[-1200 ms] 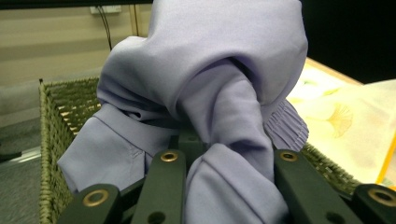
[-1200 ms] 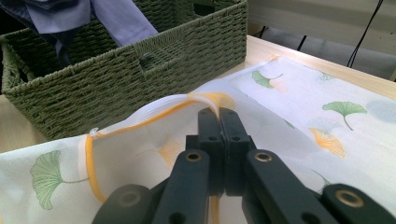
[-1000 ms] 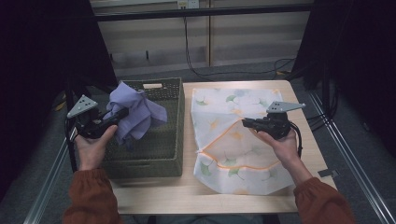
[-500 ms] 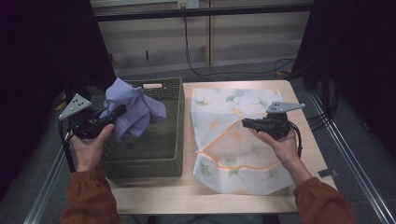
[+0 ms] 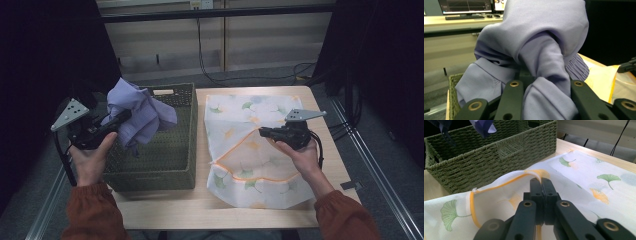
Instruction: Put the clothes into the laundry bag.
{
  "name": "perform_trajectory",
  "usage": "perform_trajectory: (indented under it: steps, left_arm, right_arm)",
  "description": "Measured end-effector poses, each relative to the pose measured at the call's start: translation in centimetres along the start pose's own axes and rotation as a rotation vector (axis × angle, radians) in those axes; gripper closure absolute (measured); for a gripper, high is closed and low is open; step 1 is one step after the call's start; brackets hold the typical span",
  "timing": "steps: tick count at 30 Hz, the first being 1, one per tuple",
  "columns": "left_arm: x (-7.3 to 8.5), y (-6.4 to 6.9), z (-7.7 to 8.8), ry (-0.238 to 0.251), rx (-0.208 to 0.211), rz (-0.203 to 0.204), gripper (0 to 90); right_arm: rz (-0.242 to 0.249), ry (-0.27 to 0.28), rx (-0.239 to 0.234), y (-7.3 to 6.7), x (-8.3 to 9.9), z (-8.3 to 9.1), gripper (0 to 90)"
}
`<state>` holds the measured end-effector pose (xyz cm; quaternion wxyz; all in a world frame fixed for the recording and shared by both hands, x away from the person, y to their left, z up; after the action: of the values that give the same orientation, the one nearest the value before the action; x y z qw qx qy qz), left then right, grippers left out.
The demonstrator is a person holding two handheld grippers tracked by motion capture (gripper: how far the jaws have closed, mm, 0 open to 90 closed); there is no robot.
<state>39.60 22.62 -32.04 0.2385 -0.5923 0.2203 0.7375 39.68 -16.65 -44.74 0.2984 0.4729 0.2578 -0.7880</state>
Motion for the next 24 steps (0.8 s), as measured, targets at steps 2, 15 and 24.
perform_trajectory:
  steps: [2, 15, 24]
  left_arm:
    - [-0.3, 0.2, 0.0, -0.002, 0.006, -0.014, 74.6]
    - [-2.2, 0.9, 0.1, 0.028, 0.028, -0.025, 74.5]
    - [-3.6, 1.7, 0.5, 0.053, 0.040, -0.021, 74.5]
  right_arm:
    - [0.000, -0.002, -0.002, 0.0, 0.0, -0.1, 89.7]
    - [0.005, -0.008, -0.001, -0.2, 0.2, -0.2, 89.7]
    - [0.005, -0.009, -0.006, -0.2, 0.1, -0.3, 89.7]
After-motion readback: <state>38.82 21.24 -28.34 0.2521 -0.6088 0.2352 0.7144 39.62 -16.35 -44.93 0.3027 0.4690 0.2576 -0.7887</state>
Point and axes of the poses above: each handheld gripper's, and its own axes: z roughly backward along the jaws, x roughly out of its underside, y roughly to its right, the point moved 10 cm from there along -z, roughly forward along the jaws
